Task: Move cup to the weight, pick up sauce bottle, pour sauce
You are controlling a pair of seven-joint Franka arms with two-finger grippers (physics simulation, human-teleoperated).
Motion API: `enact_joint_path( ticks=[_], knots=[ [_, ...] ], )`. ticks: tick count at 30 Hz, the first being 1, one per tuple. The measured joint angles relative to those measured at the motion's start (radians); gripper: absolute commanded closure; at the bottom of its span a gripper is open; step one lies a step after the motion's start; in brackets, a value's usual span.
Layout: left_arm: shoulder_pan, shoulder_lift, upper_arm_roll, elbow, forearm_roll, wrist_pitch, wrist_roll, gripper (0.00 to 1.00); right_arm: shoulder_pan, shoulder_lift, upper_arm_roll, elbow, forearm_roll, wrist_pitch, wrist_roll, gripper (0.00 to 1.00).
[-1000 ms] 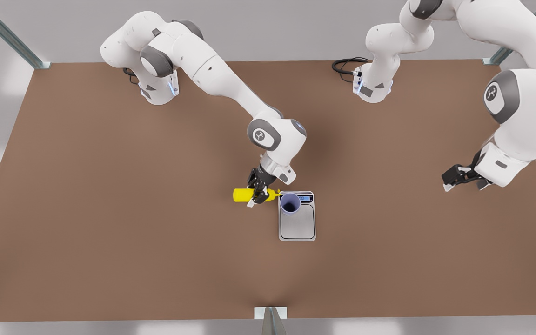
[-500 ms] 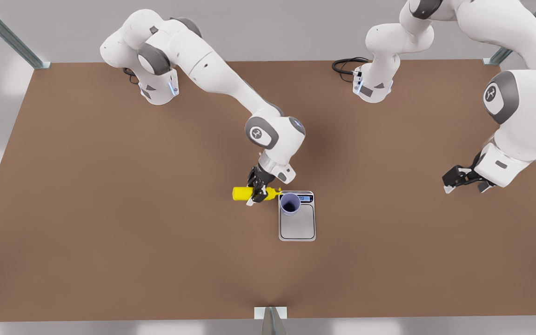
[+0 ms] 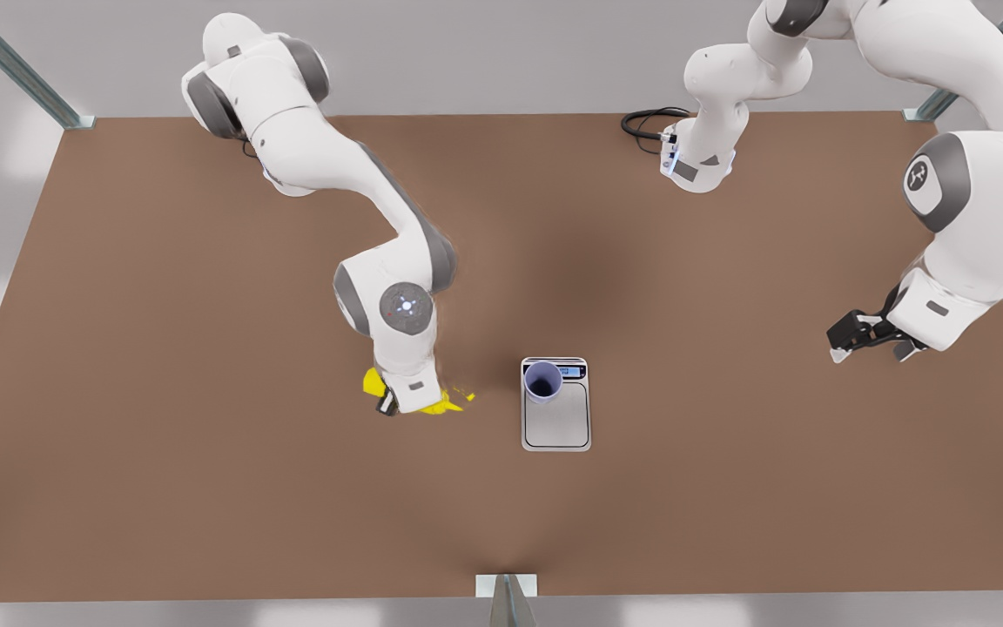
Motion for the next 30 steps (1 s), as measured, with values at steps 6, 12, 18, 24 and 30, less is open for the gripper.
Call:
enact_joint_path(
  ticks=[6,12,18,24,30],
  knots=[
    [0.000,0.006,0.000,-0.002,0.000,-0.001,0.001,0.00,-0.275,-0.013,0.000,-0.010,0.347,-0.012,-0.537,0.42],
    [0.000,0.010,0.003,0.001,0.001,0.001,0.001,0.00,-0.402,0.028,0.000,-0.098,0.783,-0.089,-1.012,0.42],
    [0.000,0.015,0.002,0.000,0.003,0.023,0.001,0.00,-0.500,0.173,0.002,-0.230,1.109,-0.179,-1.592,0.42],
    [0.001,0.031,0.003,0.000,0.003,0.026,0.001,0.00,-0.504,0.237,0.003,-0.275,1.244,-0.222,-1.706,0.41],
    [0.000,0.071,0.008,-0.001,0.003,0.061,0.002,0.00,-0.498,0.270,0.005,-0.275,1.273,-0.221,-1.704,0.39]
  ],
)
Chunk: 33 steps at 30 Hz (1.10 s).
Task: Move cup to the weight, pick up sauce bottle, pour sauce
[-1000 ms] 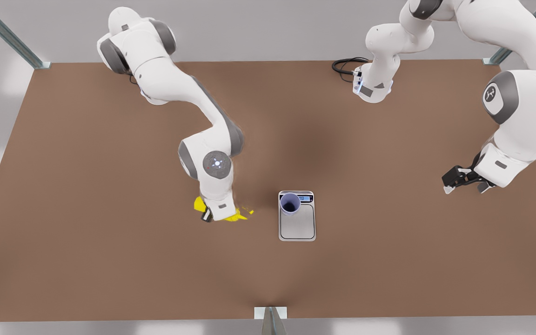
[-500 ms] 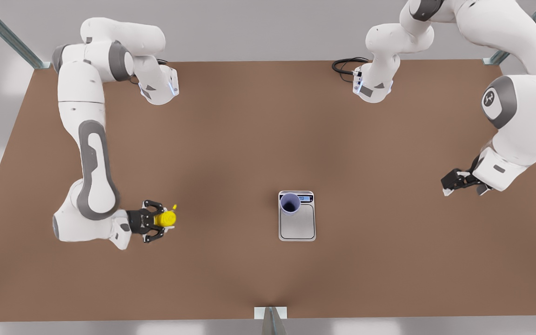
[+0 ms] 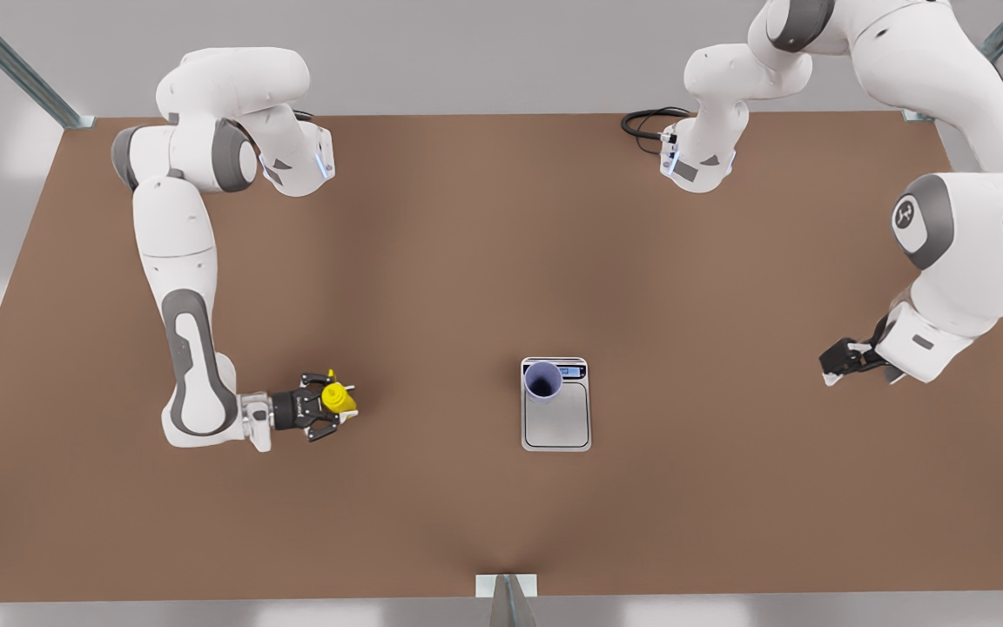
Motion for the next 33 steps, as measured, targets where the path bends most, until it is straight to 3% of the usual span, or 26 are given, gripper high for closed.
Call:
enact_joint_path(
  ticks=[3,6,8,13,14,23,27,29,33],
  knots=[
    [0.002,-0.002,0.002,0.001,0.000,0.000,0.000,0.00,-0.001,0.014,0.003,0.000,0.015,0.000,-0.008,0.37],
    [0.001,-0.002,0.002,0.000,0.000,0.001,0.000,0.00,0.000,0.016,0.003,0.000,0.016,0.000,-0.010,0.27],
    [0.001,0.001,0.002,0.000,0.000,0.003,0.000,0.00,0.000,0.016,0.003,0.001,0.017,-0.001,-0.008,0.10],
    [0.001,0.002,0.002,0.001,0.000,0.003,0.000,0.00,-0.002,0.016,0.003,0.002,0.016,-0.002,-0.006,0.10],
    [0.001,0.002,0.002,0.001,0.000,0.003,0.000,0.00,-0.003,0.016,0.003,0.002,0.016,-0.002,-0.007,0.00],
    [0.001,0.005,0.002,-0.001,0.000,0.003,0.000,0.00,-0.058,0.009,-0.005,-0.021,0.002,-0.075,0.011,0.00],
    [0.001,0.004,0.002,0.000,0.000,0.003,0.000,0.00,-0.071,0.002,-0.173,-0.048,-0.130,-0.245,0.012,0.00],
    [0.001,0.003,0.002,0.001,0.000,0.003,0.000,0.00,-0.071,-0.025,-0.309,0.018,-0.233,-0.363,0.136,0.00],
    [0.002,0.003,0.002,0.000,0.000,0.004,0.000,0.00,0.018,-0.127,-0.346,0.373,-0.484,-0.404,0.972,0.00]
  ],
)
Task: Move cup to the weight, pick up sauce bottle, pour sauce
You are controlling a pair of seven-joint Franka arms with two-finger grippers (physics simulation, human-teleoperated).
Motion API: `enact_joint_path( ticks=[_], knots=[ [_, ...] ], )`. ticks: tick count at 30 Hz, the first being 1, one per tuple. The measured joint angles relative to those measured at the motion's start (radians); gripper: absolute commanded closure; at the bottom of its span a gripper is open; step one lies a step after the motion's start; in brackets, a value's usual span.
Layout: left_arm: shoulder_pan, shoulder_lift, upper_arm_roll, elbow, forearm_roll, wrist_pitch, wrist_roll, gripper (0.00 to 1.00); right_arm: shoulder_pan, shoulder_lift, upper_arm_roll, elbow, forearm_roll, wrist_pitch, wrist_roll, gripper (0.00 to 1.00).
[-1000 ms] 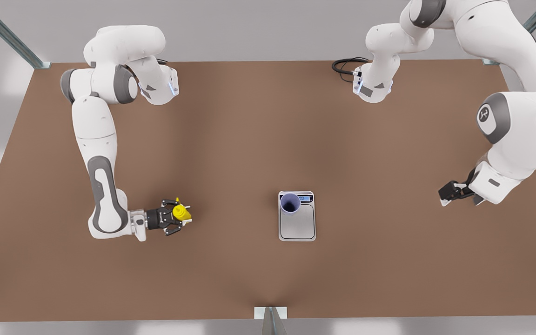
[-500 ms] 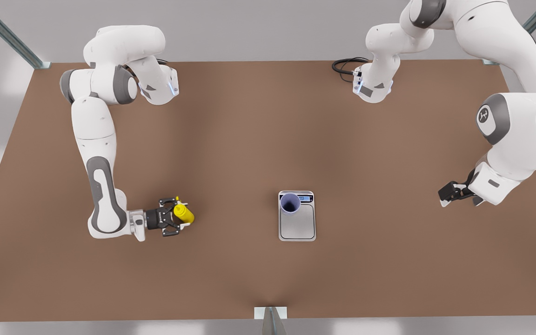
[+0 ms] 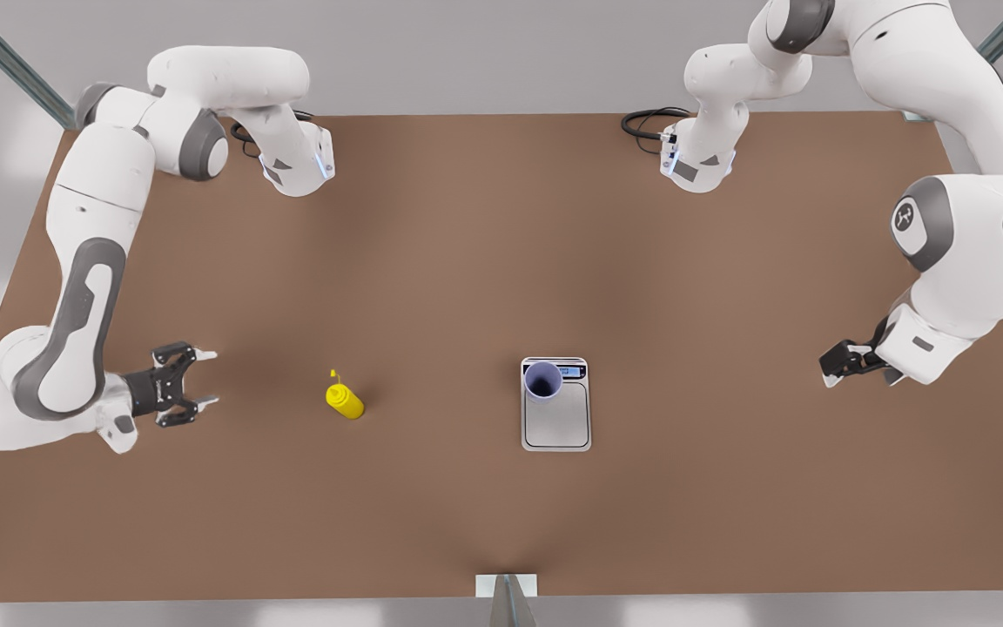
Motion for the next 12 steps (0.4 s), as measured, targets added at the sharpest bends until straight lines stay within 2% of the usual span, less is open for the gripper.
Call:
enact_joint_path(
  ticks=[2,3,4,5,6,7,9,12],
  knots=[
    [0.000,0.001,0.000,0.000,0.001,0.000,-0.001,0.00,0.098,-0.048,0.000,0.094,-0.203,0.134,0.423,0.00],
    [-0.001,0.001,0.000,0.000,0.001,0.001,-0.002,0.00,0.133,-0.111,0.007,0.072,-0.299,0.210,0.566,0.00],
    [-0.001,0.001,0.000,0.000,0.001,0.002,-0.002,0.00,0.163,-0.215,0.016,-0.028,-0.399,0.291,0.764,0.00],
    [-0.001,0.001,0.000,0.000,0.001,0.002,-0.002,0.00,0.174,-0.332,0.089,-0.169,-0.487,0.402,0.971,0.00],
    [-0.001,0.002,0.000,-0.001,0.001,0.000,-0.002,0.00,0.149,-0.430,0.234,-0.230,-0.666,0.432,1.207,0.00],
    [-0.001,0.007,0.000,0.000,0.001,0.000,-0.002,0.00,0.148,-0.496,0.274,-0.281,-0.694,0.434,1.294,0.00],
    [0.003,0.016,0.002,0.000,0.001,0.000,-0.002,0.00,0.132,-0.589,0.278,-0.389,-0.688,0.465,1.311,0.00],
    [0.002,0.017,0.002,0.000,0.001,0.000,-0.001,0.00,0.134,-0.609,0.278,-0.409,-0.686,0.465,1.341,0.00]
  ],
)
